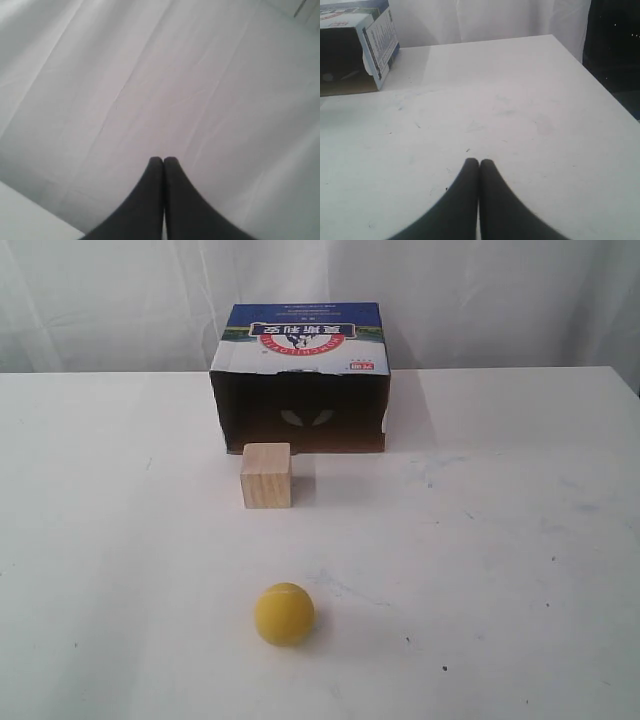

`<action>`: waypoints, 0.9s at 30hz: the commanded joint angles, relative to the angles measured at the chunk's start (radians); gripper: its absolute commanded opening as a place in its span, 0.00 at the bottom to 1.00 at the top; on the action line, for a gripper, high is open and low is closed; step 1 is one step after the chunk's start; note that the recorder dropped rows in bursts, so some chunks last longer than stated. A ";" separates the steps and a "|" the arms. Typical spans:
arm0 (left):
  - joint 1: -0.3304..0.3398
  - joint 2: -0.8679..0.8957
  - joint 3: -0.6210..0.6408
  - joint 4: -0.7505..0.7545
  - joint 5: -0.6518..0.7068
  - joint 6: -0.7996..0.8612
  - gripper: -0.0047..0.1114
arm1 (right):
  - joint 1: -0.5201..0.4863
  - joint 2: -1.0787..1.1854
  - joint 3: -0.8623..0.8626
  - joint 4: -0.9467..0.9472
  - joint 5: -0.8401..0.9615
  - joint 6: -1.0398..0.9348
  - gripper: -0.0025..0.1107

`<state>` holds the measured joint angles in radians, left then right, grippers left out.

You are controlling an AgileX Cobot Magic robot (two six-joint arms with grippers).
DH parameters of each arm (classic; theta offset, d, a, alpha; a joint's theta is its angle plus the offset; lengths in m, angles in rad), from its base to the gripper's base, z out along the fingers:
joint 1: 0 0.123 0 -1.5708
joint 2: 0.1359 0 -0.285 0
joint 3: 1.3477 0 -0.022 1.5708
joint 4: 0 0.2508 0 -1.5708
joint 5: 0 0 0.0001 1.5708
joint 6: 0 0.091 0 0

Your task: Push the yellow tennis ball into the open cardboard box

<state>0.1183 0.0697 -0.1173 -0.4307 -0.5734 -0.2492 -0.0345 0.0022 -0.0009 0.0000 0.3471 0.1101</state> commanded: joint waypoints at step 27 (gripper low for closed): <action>-0.256 1.317 -0.416 2.175 -0.292 -1.368 0.04 | 0.004 0.001 0.001 0.633 -1.035 0.423 0.02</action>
<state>-0.1000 1.3492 -0.5850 1.7243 -0.8806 -1.6395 -0.0345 0.0000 -0.0009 0.4695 -0.5652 0.4619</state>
